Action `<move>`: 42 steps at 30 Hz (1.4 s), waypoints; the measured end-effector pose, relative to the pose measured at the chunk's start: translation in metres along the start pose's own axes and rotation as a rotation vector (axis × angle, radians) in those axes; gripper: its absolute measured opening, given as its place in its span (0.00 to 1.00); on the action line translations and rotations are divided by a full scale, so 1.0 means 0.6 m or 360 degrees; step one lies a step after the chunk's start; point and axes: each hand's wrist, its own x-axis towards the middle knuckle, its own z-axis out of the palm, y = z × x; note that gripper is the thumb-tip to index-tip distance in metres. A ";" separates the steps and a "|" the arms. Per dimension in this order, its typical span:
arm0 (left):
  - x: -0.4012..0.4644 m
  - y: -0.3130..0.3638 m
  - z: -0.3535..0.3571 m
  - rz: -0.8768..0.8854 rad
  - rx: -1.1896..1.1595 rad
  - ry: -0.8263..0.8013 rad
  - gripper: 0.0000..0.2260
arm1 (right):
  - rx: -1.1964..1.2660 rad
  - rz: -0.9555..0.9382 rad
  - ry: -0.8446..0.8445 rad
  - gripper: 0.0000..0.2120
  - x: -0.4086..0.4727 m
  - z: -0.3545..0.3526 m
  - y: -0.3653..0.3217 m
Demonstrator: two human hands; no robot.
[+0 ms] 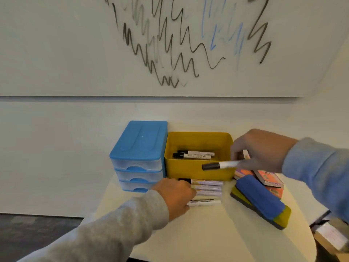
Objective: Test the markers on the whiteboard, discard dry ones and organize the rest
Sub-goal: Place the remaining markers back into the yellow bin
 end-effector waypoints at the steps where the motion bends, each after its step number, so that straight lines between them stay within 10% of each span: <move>1: -0.002 -0.001 0.001 0.0002 0.0008 -0.0012 0.14 | 0.0026 0.0010 0.0055 0.01 0.011 -0.006 0.005; 20: 0.010 -0.158 -0.242 -0.0190 0.0210 0.0192 0.04 | 0.0090 0.0381 -0.0282 0.09 0.222 0.102 -0.021; 42: 0.162 -0.105 -0.174 -0.0156 0.0237 -0.0064 0.05 | 0.0108 0.0314 0.0200 0.05 0.154 0.068 0.074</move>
